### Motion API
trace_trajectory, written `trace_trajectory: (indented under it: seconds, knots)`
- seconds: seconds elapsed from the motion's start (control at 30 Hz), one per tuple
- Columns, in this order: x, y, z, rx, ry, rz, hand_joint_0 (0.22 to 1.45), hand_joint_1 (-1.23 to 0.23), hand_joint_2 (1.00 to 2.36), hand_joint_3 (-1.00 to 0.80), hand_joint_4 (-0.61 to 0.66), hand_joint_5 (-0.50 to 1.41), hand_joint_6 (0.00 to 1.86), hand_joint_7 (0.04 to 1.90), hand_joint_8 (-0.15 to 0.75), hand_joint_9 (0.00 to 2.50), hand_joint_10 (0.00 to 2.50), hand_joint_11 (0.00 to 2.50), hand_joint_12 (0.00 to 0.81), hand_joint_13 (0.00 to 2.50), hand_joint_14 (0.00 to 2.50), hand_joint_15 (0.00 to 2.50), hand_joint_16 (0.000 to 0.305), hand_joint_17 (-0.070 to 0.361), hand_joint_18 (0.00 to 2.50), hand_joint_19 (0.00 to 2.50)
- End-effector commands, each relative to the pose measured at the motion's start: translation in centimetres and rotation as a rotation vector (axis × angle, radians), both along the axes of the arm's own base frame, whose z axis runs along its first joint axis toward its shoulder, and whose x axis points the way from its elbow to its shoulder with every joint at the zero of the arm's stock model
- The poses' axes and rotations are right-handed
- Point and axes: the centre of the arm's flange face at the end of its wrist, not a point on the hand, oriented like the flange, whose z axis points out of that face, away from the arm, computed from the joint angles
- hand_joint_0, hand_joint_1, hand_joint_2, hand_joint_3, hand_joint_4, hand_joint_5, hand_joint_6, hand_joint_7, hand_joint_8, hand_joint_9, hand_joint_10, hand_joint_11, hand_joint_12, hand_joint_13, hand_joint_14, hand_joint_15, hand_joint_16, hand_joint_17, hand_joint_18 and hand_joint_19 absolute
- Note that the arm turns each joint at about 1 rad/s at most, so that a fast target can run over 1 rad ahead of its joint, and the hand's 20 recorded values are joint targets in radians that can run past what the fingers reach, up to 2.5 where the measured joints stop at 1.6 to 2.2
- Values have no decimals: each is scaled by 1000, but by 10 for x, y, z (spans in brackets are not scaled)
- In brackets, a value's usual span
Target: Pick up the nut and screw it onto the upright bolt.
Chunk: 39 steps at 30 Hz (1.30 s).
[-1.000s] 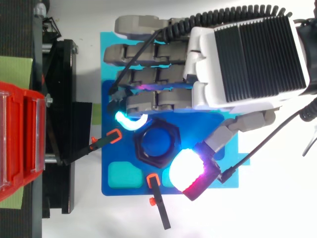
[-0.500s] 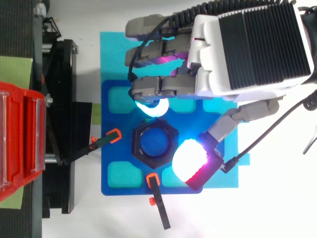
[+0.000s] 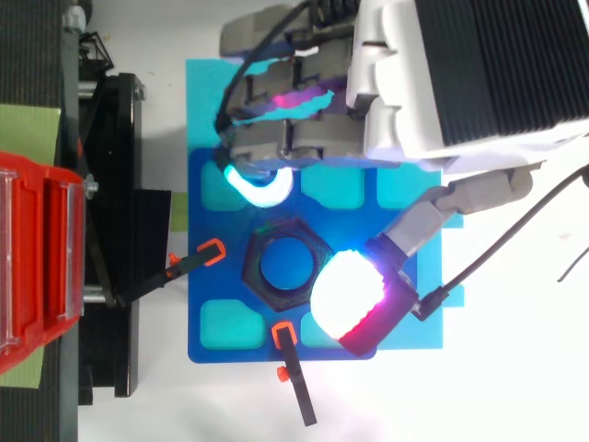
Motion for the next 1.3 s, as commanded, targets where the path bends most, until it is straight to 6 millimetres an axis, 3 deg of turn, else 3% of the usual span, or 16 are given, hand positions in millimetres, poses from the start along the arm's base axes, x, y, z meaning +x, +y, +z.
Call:
trace_trajectory:
  seconds: [0.0,0.23,0.4,0.8,1.27]
  knots:
    - [2,-1,16,-9,-15,1,471,-227,1000,-500,244,-114,504,854,293,940,0,0,332,532,0,0,40,89,313,0]
    - [5,7,19,-10,-25,8,453,-240,1000,-500,187,-166,502,692,282,783,0,0,358,414,0,0,46,103,231,0]
    - [3,19,2,-6,2,14,449,-243,1000,-500,176,-176,502,653,275,719,0,0,364,375,0,0,48,107,183,0]
    - [5,39,-4,8,7,27,442,-247,1000,-500,141,-199,501,601,269,662,0,0,371,320,0,0,50,113,136,0]
    - [3,38,-26,16,-3,24,436,-240,1000,-500,144,-197,501,607,273,636,0,0,376,299,0,0,52,117,108,0]
